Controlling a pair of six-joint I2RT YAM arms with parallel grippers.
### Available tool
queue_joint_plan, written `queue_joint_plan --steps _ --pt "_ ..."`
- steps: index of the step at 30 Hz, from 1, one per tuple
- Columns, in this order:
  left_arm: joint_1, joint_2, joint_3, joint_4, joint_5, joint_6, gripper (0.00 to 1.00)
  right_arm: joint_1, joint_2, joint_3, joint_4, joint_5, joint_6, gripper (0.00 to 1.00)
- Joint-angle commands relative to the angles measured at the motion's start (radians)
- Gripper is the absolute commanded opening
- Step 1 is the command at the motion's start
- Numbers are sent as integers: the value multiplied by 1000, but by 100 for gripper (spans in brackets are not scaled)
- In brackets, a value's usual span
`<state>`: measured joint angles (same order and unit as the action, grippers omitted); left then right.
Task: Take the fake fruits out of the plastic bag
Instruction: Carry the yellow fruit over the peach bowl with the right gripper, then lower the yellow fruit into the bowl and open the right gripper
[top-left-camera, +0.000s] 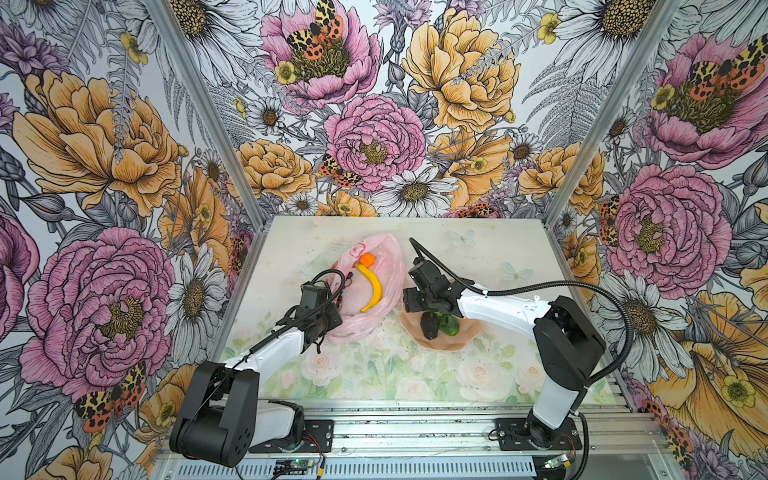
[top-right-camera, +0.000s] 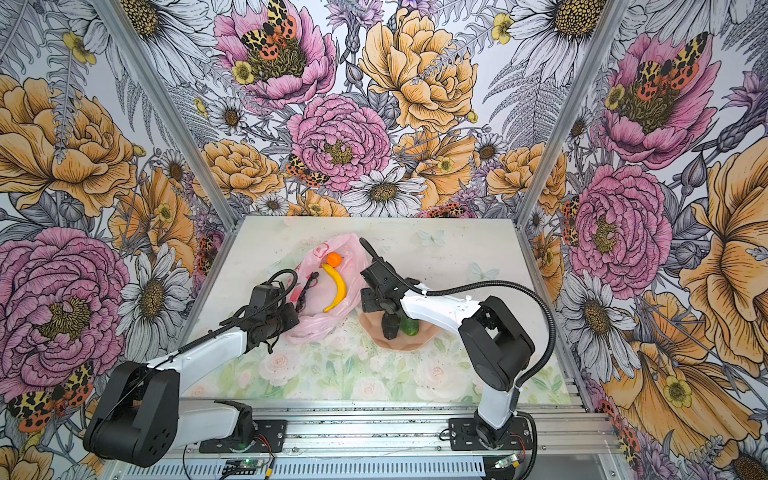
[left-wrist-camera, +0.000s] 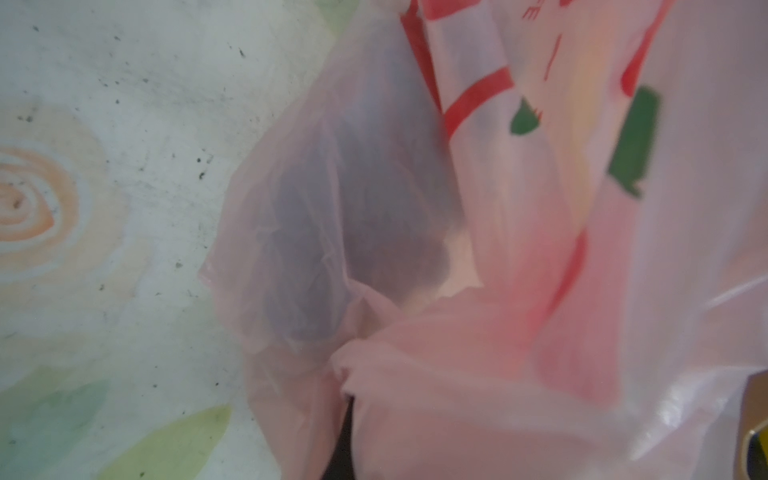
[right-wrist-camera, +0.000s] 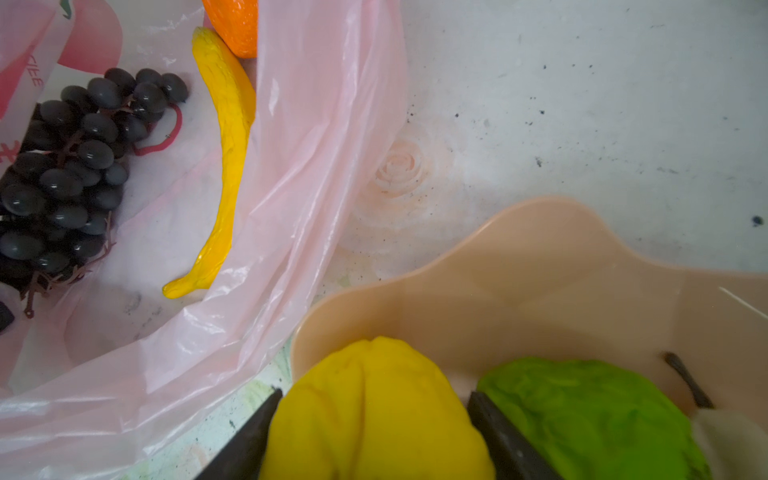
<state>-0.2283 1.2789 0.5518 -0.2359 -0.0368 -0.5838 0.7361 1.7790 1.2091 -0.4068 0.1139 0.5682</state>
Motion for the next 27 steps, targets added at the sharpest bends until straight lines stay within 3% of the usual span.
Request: queue_joint_plan --steps 1,13,27 --pt "9 -9 8 26 -17 17 2 -1 21 -10 32 28 4 74" --pt "15 -7 5 30 -11 18 2 0 -19 -23 28 35 0 76" --pt "13 -7 6 30 -6 15 2 0 -68 -76 27 57 15 67"
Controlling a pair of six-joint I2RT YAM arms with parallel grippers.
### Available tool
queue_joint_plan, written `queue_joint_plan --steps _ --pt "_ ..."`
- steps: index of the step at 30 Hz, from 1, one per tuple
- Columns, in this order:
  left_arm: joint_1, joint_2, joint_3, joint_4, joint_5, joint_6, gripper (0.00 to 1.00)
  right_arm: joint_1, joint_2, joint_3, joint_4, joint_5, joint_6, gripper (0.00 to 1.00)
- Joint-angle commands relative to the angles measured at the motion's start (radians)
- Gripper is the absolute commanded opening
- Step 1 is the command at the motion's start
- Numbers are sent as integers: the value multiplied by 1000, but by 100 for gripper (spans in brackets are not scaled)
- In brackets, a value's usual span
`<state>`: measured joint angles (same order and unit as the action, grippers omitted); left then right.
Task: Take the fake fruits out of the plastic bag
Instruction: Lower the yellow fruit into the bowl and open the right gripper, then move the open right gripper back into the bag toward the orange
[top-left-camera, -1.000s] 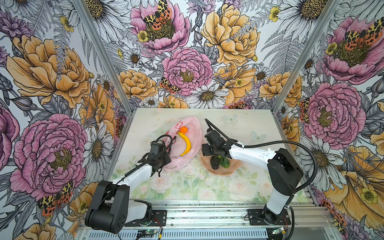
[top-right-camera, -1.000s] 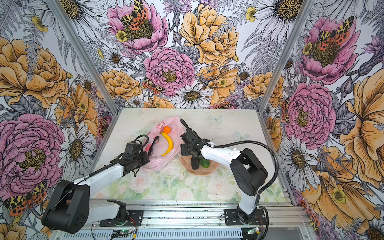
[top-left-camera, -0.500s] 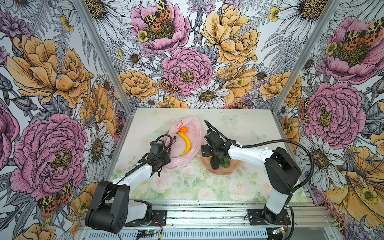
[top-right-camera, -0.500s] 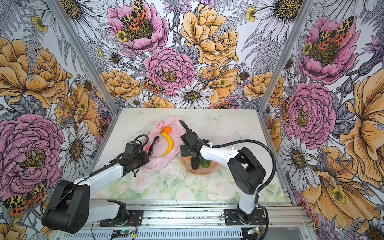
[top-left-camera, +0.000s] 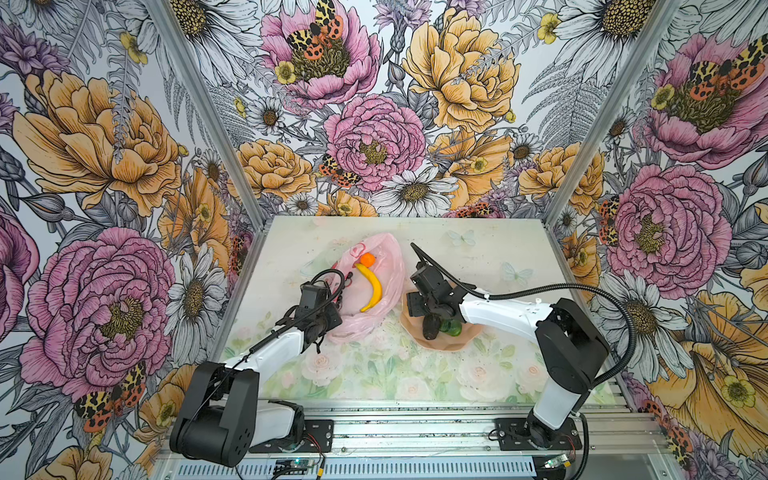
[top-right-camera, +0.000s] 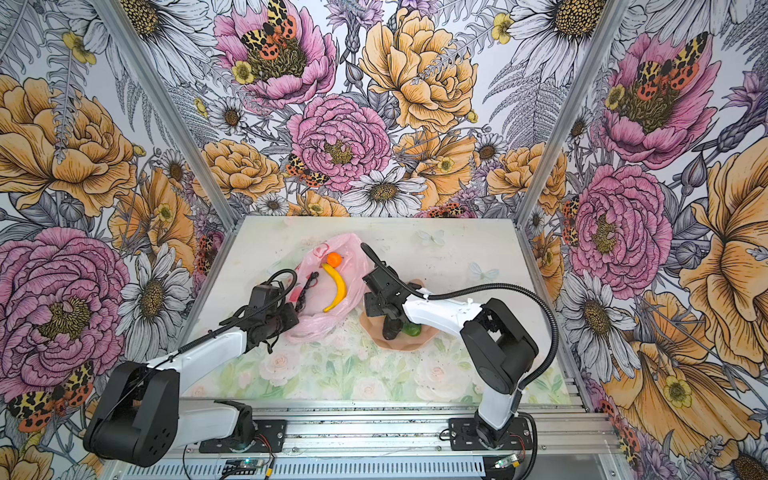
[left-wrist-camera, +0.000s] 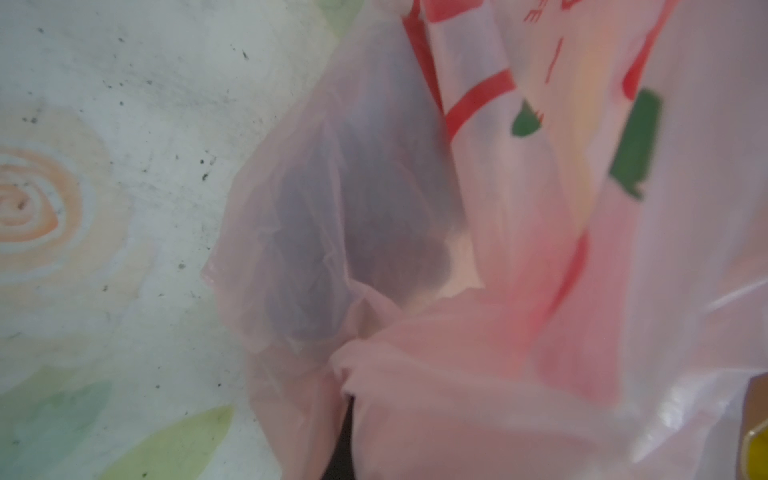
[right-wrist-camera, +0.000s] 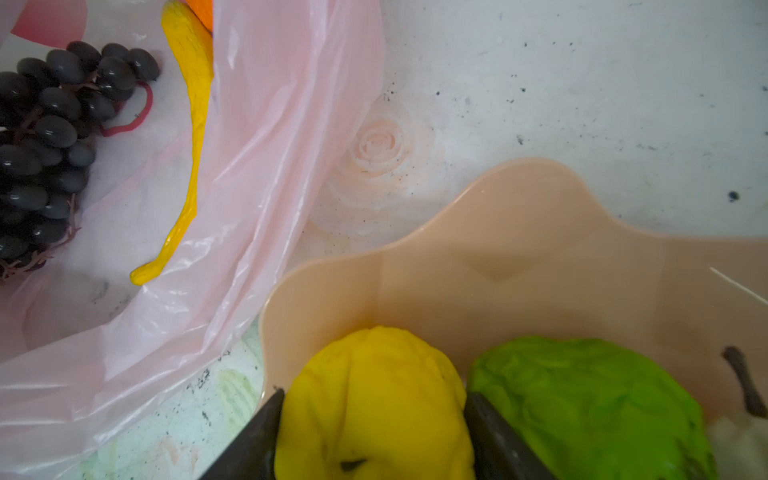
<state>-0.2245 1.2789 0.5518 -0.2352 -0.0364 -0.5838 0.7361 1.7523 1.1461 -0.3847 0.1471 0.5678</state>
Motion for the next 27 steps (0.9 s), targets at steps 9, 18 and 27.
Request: queue_joint_plan --steps 9,18,27 --pt "7 -6 4 28 3 3 2 0 -83 -11 6 25 9 77" --pt "6 -37 -14 6 16 -40 1 2 -140 34 -13 13 14 81" --pt "-23 -157 -63 -64 -28 -134 0 98 -24 245 -9 -51 -36 77"
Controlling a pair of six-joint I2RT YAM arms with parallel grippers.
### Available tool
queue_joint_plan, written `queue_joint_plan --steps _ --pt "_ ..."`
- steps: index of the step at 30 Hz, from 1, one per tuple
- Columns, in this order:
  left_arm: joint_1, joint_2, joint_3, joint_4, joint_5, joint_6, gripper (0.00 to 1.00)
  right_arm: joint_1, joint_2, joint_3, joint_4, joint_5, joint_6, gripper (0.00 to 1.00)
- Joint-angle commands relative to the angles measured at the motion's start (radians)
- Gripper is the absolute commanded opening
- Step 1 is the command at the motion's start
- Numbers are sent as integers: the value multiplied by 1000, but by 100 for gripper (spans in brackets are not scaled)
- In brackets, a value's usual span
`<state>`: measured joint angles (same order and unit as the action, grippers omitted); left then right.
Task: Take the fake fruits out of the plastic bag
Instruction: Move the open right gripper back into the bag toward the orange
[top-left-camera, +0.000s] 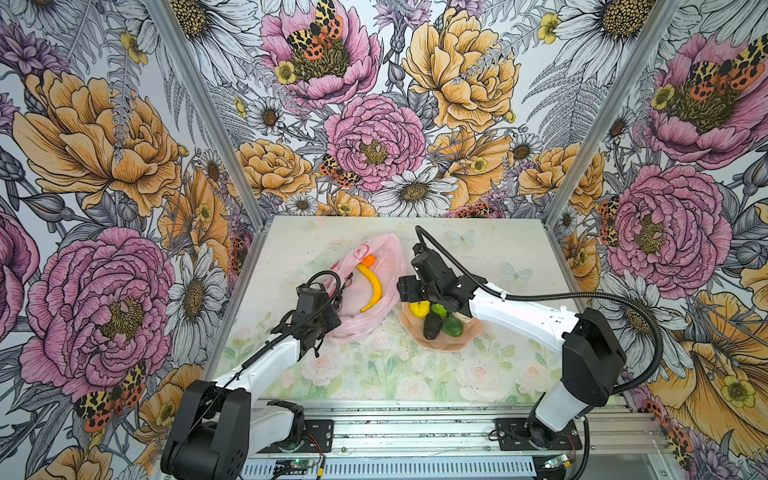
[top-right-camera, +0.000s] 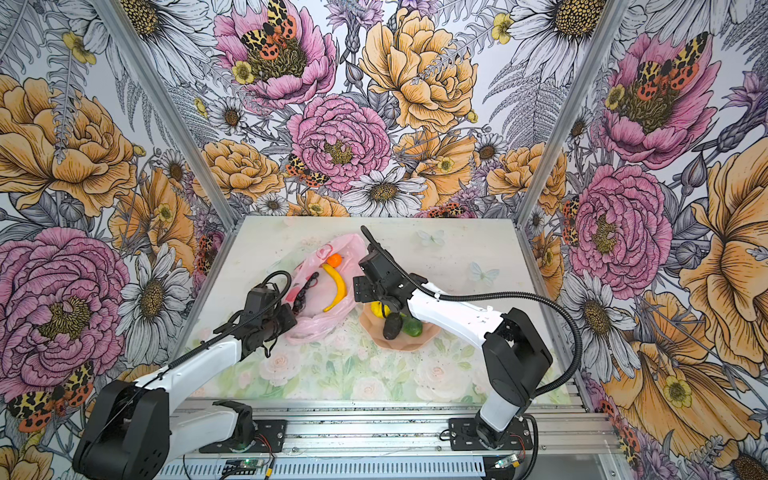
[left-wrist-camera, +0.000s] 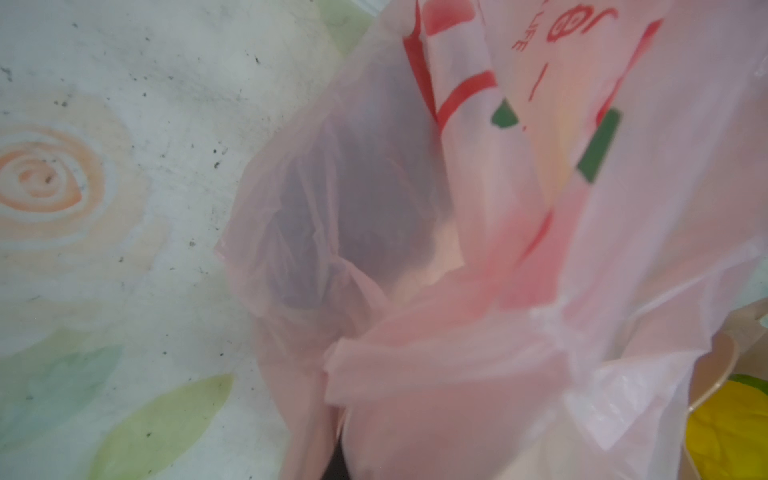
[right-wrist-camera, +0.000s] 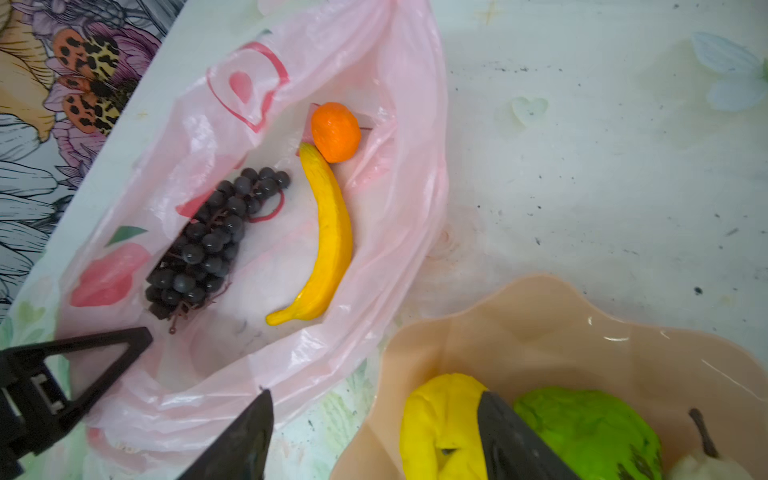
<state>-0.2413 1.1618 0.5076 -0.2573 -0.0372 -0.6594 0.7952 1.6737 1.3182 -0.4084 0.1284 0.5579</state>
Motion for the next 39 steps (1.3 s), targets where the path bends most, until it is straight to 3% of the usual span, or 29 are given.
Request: queue_joint_plan --steps 1,5,16,21,31,39 --pt "-1 -54 -19 -62 -22 -84 0 49 92 108 16 -37 -36 75" --pt "-19 -127 -33 -71 -6 -142 0 64 222 210 16 -62 -39 71" --pt "-42 -281 -26 -245 -80 -133 0 64 475 400 15 -32 -33 62" --pt "-43 -338 -46 -261 -116 -137 0 59 543 444 14 -6 -37 61" --pt "-37 -295 -40 -244 -132 -106 0 40 612 490 14 41 -51 59" --pt "-29 -349 -69 -263 -128 -119 0 4 699 649 15 43 -42 59"
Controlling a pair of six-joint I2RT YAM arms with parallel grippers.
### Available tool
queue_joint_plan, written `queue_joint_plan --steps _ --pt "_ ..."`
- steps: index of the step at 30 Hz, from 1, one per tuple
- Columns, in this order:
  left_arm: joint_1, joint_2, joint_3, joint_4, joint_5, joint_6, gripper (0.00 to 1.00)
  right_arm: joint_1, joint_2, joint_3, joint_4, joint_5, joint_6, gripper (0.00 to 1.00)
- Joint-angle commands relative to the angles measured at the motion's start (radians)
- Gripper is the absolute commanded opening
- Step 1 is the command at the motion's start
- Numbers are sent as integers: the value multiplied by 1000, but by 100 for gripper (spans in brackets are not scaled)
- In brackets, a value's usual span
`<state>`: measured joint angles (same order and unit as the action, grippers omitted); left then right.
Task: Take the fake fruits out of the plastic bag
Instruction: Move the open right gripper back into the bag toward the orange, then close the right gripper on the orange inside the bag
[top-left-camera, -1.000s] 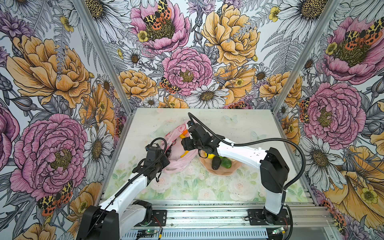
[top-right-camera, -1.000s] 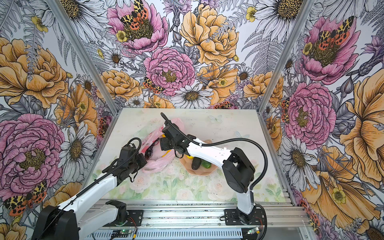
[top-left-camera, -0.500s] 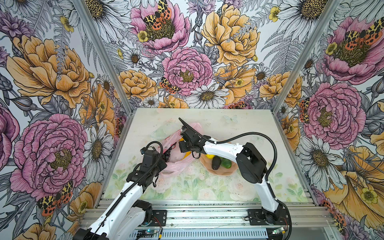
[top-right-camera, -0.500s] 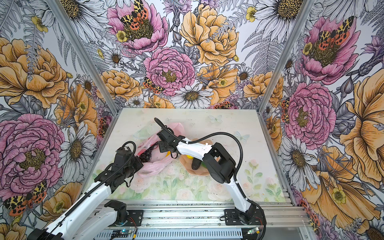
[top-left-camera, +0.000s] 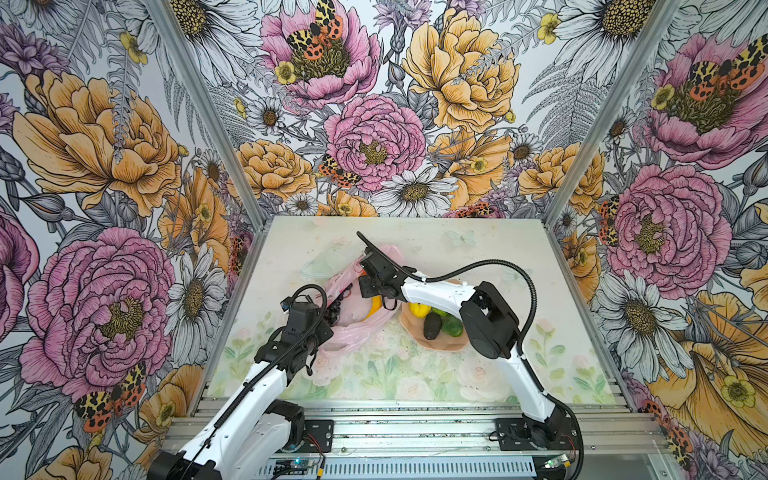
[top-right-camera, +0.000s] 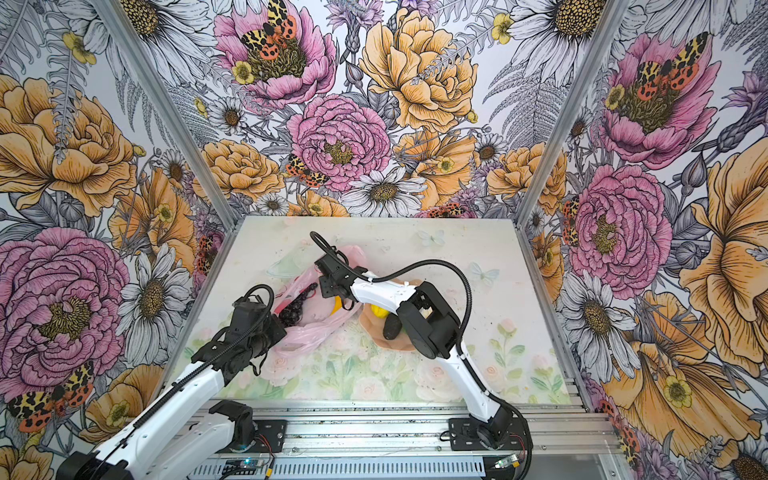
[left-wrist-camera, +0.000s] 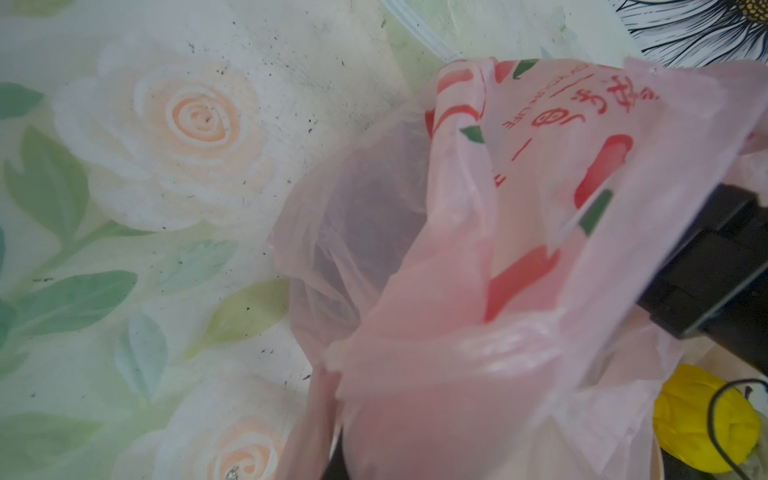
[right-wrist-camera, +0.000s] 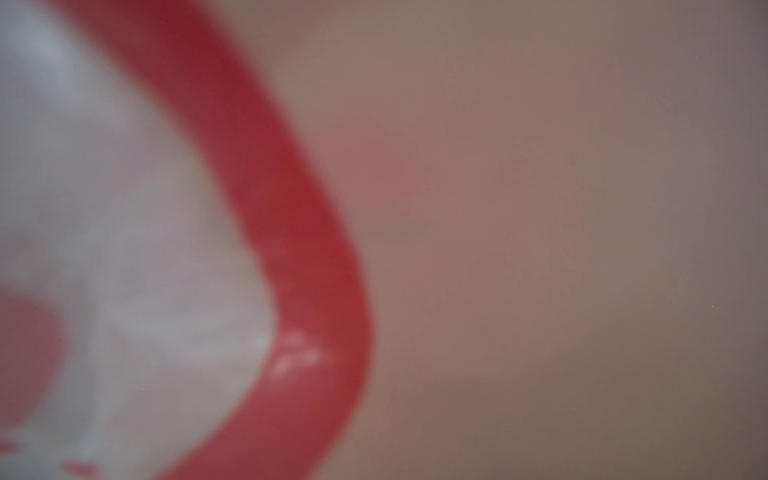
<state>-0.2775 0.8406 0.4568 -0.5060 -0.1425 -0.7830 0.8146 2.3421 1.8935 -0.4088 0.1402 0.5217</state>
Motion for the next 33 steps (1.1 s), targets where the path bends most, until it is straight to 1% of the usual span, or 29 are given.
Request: queue_joint_plan --steps 1,5,13,22,33 --pt "8 -35 -21 -18 -23 2 0 -17 40 91 16 35 -1 59" --pt "18 -58 -32 -24 -16 4 0 -50 80 156 16 61 10 59" --pt "36 -70 -35 -26 -1 10 0 -54 156 249 16 70 11 60" --pt "55 -67 -41 -23 11 16 0 -58 218 305 16 -13 0 74" --pt "59 -65 -46 -17 20 18 0 -63 276 359 13 -58 22 76"
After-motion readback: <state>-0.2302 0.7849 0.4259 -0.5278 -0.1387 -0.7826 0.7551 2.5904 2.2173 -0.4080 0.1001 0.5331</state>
